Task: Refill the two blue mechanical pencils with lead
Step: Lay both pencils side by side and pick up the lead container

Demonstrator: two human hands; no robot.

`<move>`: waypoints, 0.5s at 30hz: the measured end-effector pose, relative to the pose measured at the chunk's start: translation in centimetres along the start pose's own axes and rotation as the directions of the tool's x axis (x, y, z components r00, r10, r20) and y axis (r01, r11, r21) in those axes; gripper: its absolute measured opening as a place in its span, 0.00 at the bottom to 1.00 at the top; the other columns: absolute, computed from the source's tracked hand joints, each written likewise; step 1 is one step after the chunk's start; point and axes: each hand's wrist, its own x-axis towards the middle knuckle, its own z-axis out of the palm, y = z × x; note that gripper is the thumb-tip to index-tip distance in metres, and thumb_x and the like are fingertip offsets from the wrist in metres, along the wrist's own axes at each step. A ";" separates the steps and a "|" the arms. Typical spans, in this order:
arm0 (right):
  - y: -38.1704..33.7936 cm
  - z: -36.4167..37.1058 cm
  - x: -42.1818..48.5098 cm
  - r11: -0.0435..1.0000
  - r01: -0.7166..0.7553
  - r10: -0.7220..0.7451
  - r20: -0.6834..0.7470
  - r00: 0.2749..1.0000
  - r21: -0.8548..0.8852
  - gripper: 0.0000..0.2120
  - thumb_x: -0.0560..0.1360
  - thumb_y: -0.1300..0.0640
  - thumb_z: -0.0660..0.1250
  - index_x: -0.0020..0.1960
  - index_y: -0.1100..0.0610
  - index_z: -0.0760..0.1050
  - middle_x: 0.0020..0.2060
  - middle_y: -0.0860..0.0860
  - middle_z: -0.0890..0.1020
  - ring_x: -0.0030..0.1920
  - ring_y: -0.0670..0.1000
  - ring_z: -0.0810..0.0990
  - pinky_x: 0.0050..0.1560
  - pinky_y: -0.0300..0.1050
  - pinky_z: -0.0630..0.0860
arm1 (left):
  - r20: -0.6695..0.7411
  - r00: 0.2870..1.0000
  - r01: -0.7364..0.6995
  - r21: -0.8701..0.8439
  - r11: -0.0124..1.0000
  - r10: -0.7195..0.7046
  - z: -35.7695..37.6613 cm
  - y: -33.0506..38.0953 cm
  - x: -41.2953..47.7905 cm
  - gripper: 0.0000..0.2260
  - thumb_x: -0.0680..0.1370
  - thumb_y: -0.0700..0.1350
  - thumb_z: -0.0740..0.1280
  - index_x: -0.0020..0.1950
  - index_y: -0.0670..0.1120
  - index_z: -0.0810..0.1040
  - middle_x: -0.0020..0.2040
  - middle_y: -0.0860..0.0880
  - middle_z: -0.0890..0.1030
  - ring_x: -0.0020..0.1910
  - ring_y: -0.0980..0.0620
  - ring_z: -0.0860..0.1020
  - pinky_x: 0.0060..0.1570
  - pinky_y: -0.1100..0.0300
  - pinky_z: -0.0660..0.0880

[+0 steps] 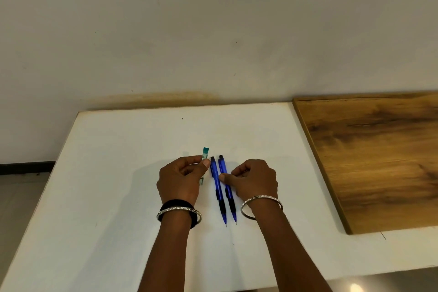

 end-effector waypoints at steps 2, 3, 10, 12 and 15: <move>0.0 -0.1 0.0 1.000 0.003 -0.003 0.009 1.000 0.006 0.16 0.61 0.46 0.80 0.41 0.56 0.82 0.33 0.49 0.83 0.36 0.49 0.81 0.42 0.41 0.77 | -0.005 1.000 0.004 0.008 1.000 -0.004 0.0 0.0 0.1 0.07 0.68 0.49 0.77 0.44 0.51 0.84 0.37 0.53 0.84 0.38 0.57 0.82 0.36 0.67 0.72; 0.0 -0.1 0.0 1.000 0.003 -0.003 0.015 1.000 0.007 0.15 0.62 0.47 0.80 0.40 0.56 0.82 0.33 0.50 0.84 0.36 0.49 0.82 0.42 0.41 0.77 | -0.006 1.000 0.008 0.017 1.000 -0.008 0.1 -0.1 0.1 0.07 0.68 0.50 0.77 0.44 0.51 0.84 0.36 0.54 0.84 0.37 0.58 0.81 0.35 0.67 0.71; -0.2 0.1 -0.2 0.999 0.039 -0.039 0.006 0.999 -0.002 0.10 0.63 0.50 0.80 0.38 0.55 0.83 0.34 0.51 0.85 0.37 0.50 0.83 0.43 0.43 0.79 | 0.011 1.000 0.028 0.036 0.999 -0.029 0.2 -0.3 0.3 0.08 0.68 0.51 0.77 0.44 0.52 0.84 0.37 0.53 0.84 0.39 0.58 0.81 0.36 0.67 0.72; -0.2 0.1 -0.2 0.999 0.038 -0.038 0.007 0.999 0.003 0.10 0.63 0.50 0.80 0.38 0.55 0.83 0.34 0.51 0.85 0.36 0.50 0.83 0.43 0.43 0.79 | 0.016 1.000 0.026 0.033 0.999 -0.027 0.1 -0.4 0.3 0.08 0.68 0.51 0.77 0.44 0.52 0.84 0.37 0.54 0.84 0.39 0.58 0.82 0.36 0.67 0.72; -0.1 0.0 -0.1 0.999 0.026 -0.027 0.027 0.999 0.019 0.11 0.63 0.50 0.80 0.39 0.56 0.83 0.34 0.52 0.85 0.36 0.51 0.84 0.44 0.44 0.80 | 0.039 0.999 0.020 0.037 0.999 -0.022 0.2 -0.4 0.2 0.08 0.68 0.51 0.77 0.44 0.52 0.84 0.36 0.54 0.84 0.39 0.56 0.82 0.37 0.65 0.73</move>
